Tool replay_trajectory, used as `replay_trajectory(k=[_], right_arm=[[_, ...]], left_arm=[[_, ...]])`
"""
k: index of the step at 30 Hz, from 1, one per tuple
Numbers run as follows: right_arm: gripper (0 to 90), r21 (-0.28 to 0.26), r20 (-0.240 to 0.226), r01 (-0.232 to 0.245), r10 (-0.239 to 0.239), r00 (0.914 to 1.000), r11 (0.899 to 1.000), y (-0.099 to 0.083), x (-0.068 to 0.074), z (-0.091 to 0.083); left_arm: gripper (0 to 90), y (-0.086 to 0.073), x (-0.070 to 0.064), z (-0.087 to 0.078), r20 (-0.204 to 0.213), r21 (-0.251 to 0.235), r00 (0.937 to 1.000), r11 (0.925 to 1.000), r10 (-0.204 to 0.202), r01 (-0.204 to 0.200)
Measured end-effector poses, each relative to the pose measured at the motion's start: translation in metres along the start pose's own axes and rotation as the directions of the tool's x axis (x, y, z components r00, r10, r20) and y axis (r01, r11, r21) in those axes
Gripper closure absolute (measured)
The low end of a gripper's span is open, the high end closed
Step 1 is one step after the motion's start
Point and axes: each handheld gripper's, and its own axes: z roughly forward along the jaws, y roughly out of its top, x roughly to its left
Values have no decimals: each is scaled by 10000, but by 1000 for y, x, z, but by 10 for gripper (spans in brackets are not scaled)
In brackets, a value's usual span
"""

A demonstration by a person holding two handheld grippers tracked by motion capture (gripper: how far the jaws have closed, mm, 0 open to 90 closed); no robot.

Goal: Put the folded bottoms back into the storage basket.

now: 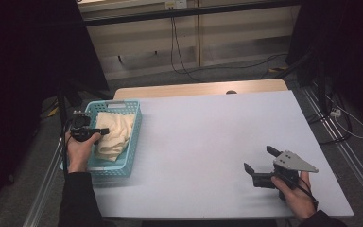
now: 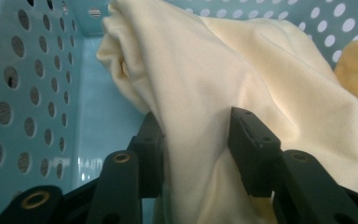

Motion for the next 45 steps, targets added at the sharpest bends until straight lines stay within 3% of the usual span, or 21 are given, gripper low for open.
replay_trajectory(k=[3,9,13,20,25,27,30,33,36,40,43,45], right_arm=[[12,-10,-6,-4,4,10000,10000,0,0,0],[12,-9,-6,-8,8,10000,10000,0,0,0],[12,-11,-12,-12,12,10000,10000,0,0,0],[12,-15,-10,-10,10,10000,10000,0,0,0],[12,-24,-4,-19,19,10000,10000,0,-1,0],[12,-24,3,-38,38,10000,10000,0,-1,0],[12,-15,-1,-67,67,10000,10000,0,-2,0],[12,-10,3,-101,101,9999,9999,-1,-2,1],[11,-25,3,-141,141,9999,9999,-1,-4,1],[11,-19,-17,-180,180,9998,9998,-1,-4,1],[11,-27,-9,-189,189,9998,9998,-1,-4,2],[11,-19,-39,-173,173,9998,9998,-1,-4,2]], left_arm=[[517,1,-1,-1,-198,130,9994,9995,275,-273],[391,0,1,-2,-472,-120,9988,9999,99,-105],[308,0,0,-2,-405,-560,9991,9983,-159,136],[93,3,-2,-3,-694,-904,9976,9959,30,-93],[43,4,-3,-8,-828,-1244,9966,9921,25,-128],[47,4,-2,-11,-886,-1618,9960,9868,-80,-65],[49,1,0,-18,-408,-2077,9991,9781,61,-145],[47,1,0,-23,-583,-2455,9983,9692,45,-187],[44,0,1,-26,-249,-2810,9997,9597,21,-90],[42,1,-1,-30,-247,-3095,9995,9505,209,-275],[35,0,-3,-32,-656,-3498,9965,9340,526,-724],[31,1,-3,-35,-614,-3605,9971,9306,448,-640]])
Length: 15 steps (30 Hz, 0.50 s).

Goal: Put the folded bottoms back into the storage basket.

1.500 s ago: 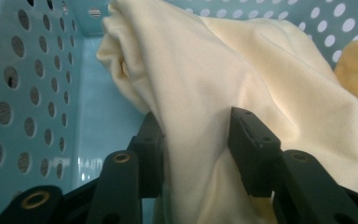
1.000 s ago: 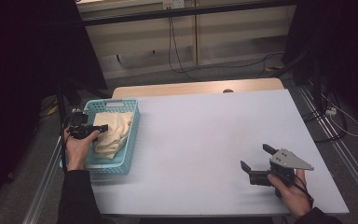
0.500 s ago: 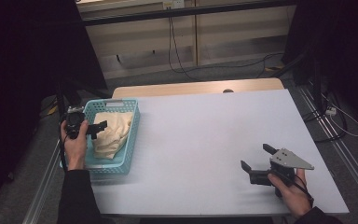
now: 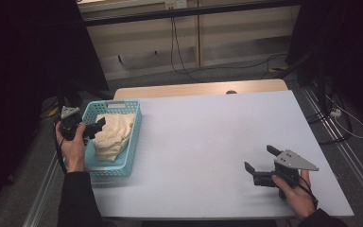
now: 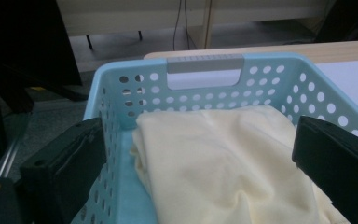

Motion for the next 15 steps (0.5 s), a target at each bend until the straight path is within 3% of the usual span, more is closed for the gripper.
replay_trajectory(k=[5,10,15], right_arm=[[11,-6,-17,8,-8,10000,10000,0,0,0],[11,-24,-17,34,-34,10000,10000,0,1,0],[11,-60,-44,72,-72,10000,10000,1,2,-1]], left_arm=[[29,2,-3,-6,756,-35,9970,9999,138,-136],[37,4,-11,-11,484,-3,9987,9999,143,-143],[39,1,-17,-22,810,-113,9967,9999,65,-56]])
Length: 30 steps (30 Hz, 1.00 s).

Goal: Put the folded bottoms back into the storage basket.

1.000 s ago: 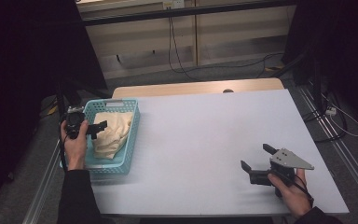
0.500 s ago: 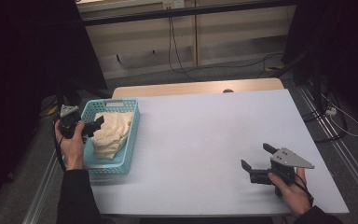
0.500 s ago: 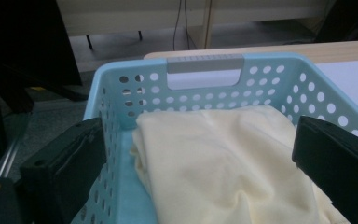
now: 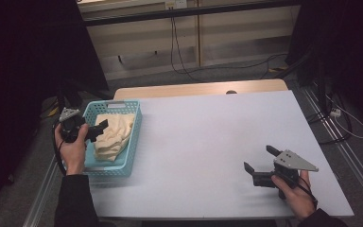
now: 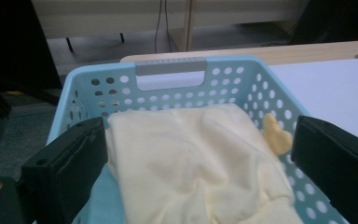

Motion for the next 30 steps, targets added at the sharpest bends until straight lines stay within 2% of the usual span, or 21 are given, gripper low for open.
replay_trajectory(k=[2,7,10,16,18,25,27,30], right_arm=[[11,9,-18,24,-24,10000,10000,0,1,0],[11,13,-17,16,-16,10000,10000,1,1,2],[12,23,-13,17,-17,10000,10000,1,1,2],[11,6,7,37,-37,10000,10000,1,2,1],[11,1,23,32,-32,10000,10000,1,2,1],[11,13,55,26,-26,10000,10000,1,2,1],[12,0,56,48,-48,10000,10000,1,2,2],[12,-2,76,40,-40,10000,10000,1,2,1]], left_arm=[[39,0,-2,-5,-21,-98,10000,9999,44,-44],[40,1,-5,-16,9,-512,9999,9986,-142,142],[43,1,-9,-19,248,-637,9994,9977,-224,239],[45,0,-20,-29,633,-677,9974,9973,335,-292],[44,-1,-22,-33,731,-746,9965,9966,413,-358],[44,-10,-31,-43,795,-659,9933,9947,844,-792],[44,-12,-33,-46,659,-702,9941,9942,859,-813],[44,-17,-34,-51,797,-779,9944,9950,691,-629]])
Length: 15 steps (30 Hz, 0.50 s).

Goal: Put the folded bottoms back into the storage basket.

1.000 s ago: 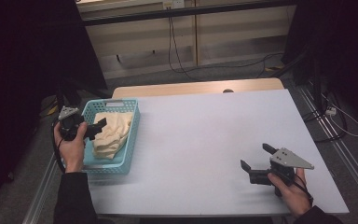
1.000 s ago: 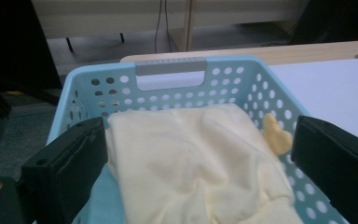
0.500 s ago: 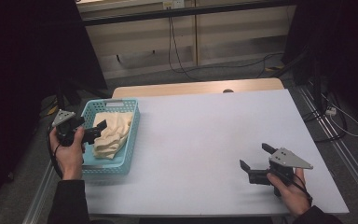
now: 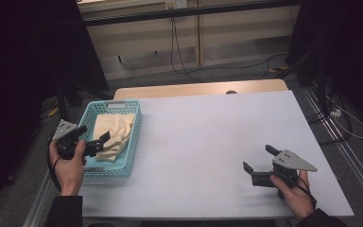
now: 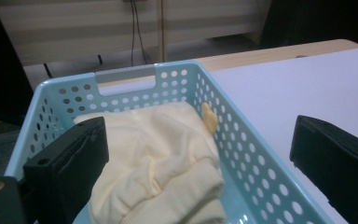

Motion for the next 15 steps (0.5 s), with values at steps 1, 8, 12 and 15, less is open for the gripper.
replay_trajectory(k=[1,8,12,15], right_arm=[[11,-4,3,2,-2,10000,10000,0,0,0],[12,11,-1,28,-28,10000,10000,0,0,0],[11,7,14,-1,1,10000,10000,0,0,0],[11,11,12,-2,2,10000,10000,0,0,1]], left_arm=[[44,-1,0,-2,-25,-23,10000,10000,22,-22],[41,-17,-4,-6,188,292,9998,9996,-52,46],[41,-25,-8,-14,163,229,9999,9997,-11,7],[40,-30,-14,-18,192,169,9997,9997,169,-172]])
